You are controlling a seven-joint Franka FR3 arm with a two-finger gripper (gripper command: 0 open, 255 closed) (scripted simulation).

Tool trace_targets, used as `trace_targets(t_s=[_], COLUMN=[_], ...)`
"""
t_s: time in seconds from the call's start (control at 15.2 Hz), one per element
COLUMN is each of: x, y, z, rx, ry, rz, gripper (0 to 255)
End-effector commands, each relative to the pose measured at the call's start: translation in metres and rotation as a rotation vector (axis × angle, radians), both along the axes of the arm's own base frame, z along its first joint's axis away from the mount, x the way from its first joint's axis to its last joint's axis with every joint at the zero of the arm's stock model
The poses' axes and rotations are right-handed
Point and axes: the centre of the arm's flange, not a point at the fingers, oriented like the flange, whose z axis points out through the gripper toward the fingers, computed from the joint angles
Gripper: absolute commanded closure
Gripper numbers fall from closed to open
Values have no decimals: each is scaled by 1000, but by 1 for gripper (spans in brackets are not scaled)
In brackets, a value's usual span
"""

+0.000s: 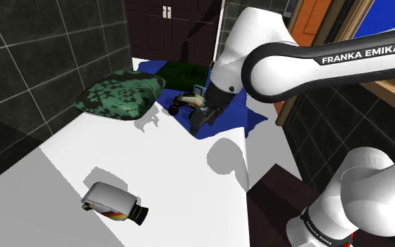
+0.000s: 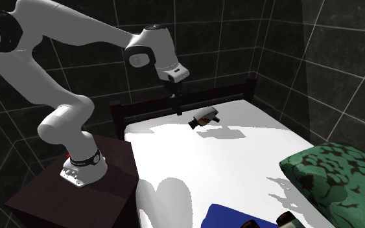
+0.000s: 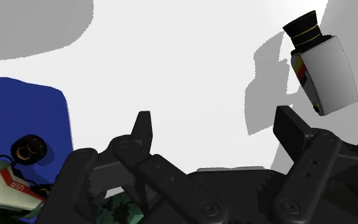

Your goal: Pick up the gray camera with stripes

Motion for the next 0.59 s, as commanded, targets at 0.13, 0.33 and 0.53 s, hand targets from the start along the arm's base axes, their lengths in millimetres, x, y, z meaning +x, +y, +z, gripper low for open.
trace_targets(t_s=[0.13,0.33,0.53], x=[11,18,25], y=[42,73,104], z=[-32,-55,-78], rx=[-6,-11,-16], ry=[-21,-36,-50], rz=[65,113,160], gripper=[0,0,0])
